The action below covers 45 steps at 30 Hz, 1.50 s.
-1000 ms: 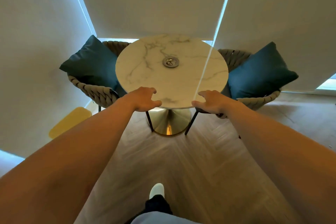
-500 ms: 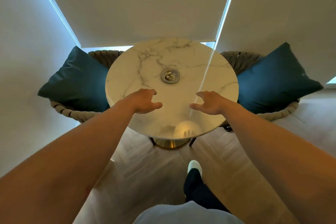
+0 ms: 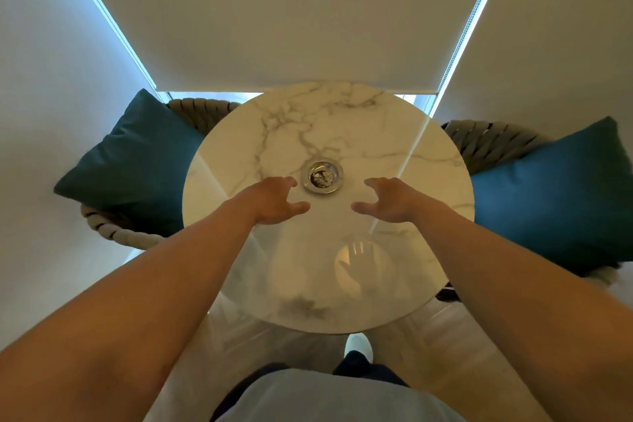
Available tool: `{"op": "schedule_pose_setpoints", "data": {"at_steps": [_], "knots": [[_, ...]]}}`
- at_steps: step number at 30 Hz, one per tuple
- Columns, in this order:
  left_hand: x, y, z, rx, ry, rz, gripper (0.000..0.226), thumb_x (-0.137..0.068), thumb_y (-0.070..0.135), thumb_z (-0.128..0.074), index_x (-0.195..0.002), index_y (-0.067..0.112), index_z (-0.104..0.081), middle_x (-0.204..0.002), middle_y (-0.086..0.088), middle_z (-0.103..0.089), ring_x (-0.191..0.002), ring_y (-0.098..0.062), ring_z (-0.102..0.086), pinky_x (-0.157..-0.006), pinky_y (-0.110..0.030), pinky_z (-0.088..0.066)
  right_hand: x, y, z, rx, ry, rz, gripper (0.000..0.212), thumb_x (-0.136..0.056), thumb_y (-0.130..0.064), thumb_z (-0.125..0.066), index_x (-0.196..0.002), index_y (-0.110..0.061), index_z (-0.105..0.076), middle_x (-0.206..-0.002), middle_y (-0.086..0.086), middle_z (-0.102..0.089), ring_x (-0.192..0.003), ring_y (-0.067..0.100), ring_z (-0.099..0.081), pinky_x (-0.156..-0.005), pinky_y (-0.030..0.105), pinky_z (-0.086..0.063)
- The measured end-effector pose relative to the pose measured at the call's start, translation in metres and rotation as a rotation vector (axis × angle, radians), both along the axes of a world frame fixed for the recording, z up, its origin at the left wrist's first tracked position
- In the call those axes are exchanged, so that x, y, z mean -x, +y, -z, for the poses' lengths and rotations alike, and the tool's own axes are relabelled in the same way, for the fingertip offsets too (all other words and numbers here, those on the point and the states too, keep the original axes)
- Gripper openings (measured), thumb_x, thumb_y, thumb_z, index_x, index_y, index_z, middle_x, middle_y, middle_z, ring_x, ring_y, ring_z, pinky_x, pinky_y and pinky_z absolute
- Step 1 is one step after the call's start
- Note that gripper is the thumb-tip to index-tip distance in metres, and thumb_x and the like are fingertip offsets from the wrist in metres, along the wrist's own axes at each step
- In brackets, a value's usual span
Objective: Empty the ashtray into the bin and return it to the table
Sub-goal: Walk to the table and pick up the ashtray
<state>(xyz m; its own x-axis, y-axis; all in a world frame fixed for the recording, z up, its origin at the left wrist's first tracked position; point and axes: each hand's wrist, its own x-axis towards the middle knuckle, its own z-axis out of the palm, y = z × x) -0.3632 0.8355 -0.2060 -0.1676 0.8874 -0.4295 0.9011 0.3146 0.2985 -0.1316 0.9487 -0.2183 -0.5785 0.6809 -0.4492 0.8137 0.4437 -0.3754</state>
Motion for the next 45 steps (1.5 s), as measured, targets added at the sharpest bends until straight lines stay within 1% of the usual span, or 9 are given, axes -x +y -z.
{"op": "schedule_pose_setpoints", "data": {"at_steps": [10, 15, 18, 25, 28, 32, 35, 38, 45], "knots": [[0.038, 0.053, 0.044, 0.041, -0.089, 0.045, 0.08, -0.086, 0.06, -0.057, -0.146, 0.012, -0.034, -0.15, -0.009, -0.043, -0.131, -0.025, -0.046, -0.105, -0.039, -0.039, 0.039, 0.052, 0.03, 0.075, -0.05, 0.021, 0.091, -0.084, -0.059, -0.062, -0.151, -0.008, -0.027, -0.152, 0.015, -0.042, -0.138, 0.03, -0.041, -0.107, 0.036, -0.036], [0.071, 0.077, 0.079, 0.059, -0.087, 0.119, 0.087, -0.083, 0.064, -0.056, -0.149, 0.014, -0.029, -0.153, -0.007, -0.038, -0.138, -0.023, -0.038, -0.11, -0.041, -0.034, 0.065, 0.059, 0.054, 0.09, -0.067, 0.089, 0.088, -0.08, -0.057, -0.068, -0.143, -0.004, -0.036, -0.143, 0.018, -0.051, -0.13, 0.033, -0.048, -0.103, 0.042, -0.041], [0.082, 0.092, 0.098, 0.041, -0.099, 0.138, 0.091, -0.082, 0.065, -0.057, -0.15, 0.015, -0.027, -0.154, -0.006, -0.037, -0.138, -0.023, -0.038, -0.11, -0.043, -0.035, 0.076, 0.064, 0.068, 0.084, -0.055, 0.109, 0.088, -0.079, -0.055, -0.07, -0.142, -0.003, -0.037, -0.143, 0.018, -0.049, -0.13, 0.034, -0.046, -0.104, 0.043, -0.04], [0.083, 0.119, 0.135, 0.027, -0.11, 0.112, 0.097, -0.073, 0.065, -0.067, -0.148, 0.018, -0.026, -0.143, -0.005, -0.041, -0.13, -0.024, -0.044, -0.101, -0.044, -0.043, 0.092, 0.093, 0.098, 0.079, -0.057, 0.133, 0.101, -0.067, -0.057, -0.078, -0.143, -0.008, -0.032, -0.141, 0.018, -0.047, -0.129, 0.037, -0.044, -0.103, 0.049, -0.042], [0.083, 0.132, 0.147, 0.001, -0.126, 0.085, 0.102, -0.066, 0.062, -0.073, -0.146, 0.021, -0.025, -0.137, -0.004, -0.042, -0.127, -0.024, -0.044, -0.097, -0.042, -0.044, 0.097, 0.107, 0.112, 0.066, -0.058, 0.105, 0.112, -0.059, -0.059, -0.081, -0.145, -0.012, -0.028, -0.137, 0.018, -0.046, -0.126, 0.038, -0.044, -0.101, 0.045, -0.042], [0.08, 0.147, 0.161, -0.005, -0.112, 0.08, 0.113, -0.054, 0.063, -0.078, -0.143, 0.023, -0.023, -0.132, -0.004, -0.043, -0.124, -0.025, -0.044, -0.091, -0.04, -0.045, 0.104, 0.122, 0.128, 0.111, -0.035, 0.077, 0.133, -0.049, -0.06, -0.087, -0.152, -0.019, -0.013, -0.134, 0.017, -0.046, -0.125, 0.035, -0.046, -0.102, 0.041, -0.043], [0.08, 0.155, 0.168, 0.009, -0.092, 0.089, 0.123, -0.046, 0.066, -0.08, -0.144, 0.027, -0.017, -0.132, -0.003, -0.045, -0.123, -0.025, -0.045, -0.091, -0.042, -0.047, 0.111, 0.127, 0.137, 0.139, -0.023, 0.041, 0.127, -0.044, -0.055, -0.091, -0.145, -0.021, -0.021, -0.123, 0.014, -0.053, -0.115, 0.033, -0.053, -0.095, 0.043, -0.048], [0.077, 0.16, 0.174, 0.023, -0.062, 0.106, 0.13, -0.044, 0.066, -0.081, -0.147, 0.028, -0.011, -0.134, -0.003, -0.045, -0.124, -0.025, -0.046, -0.092, -0.044, -0.047, 0.115, 0.126, 0.144, 0.162, -0.026, 0.017, 0.133, -0.042, -0.051, -0.093, -0.148, -0.021, -0.018, -0.125, 0.014, -0.052, -0.114, 0.032, -0.054, -0.095, 0.046, -0.048], [0.073, 0.167, 0.179, 0.015, -0.104, 0.076, 0.12, -0.045, 0.065, -0.081, -0.144, 0.027, -0.025, -0.127, -0.002, -0.052, -0.117, -0.025, -0.053, -0.09, -0.043, -0.048, 0.117, 0.122, 0.156, 0.08, -0.018, 0.025, 0.132, -0.046, -0.046, -0.093, -0.149, -0.023, -0.015, -0.126, 0.013, -0.049, -0.113, 0.035, -0.054, -0.092, 0.048, -0.05]]}}
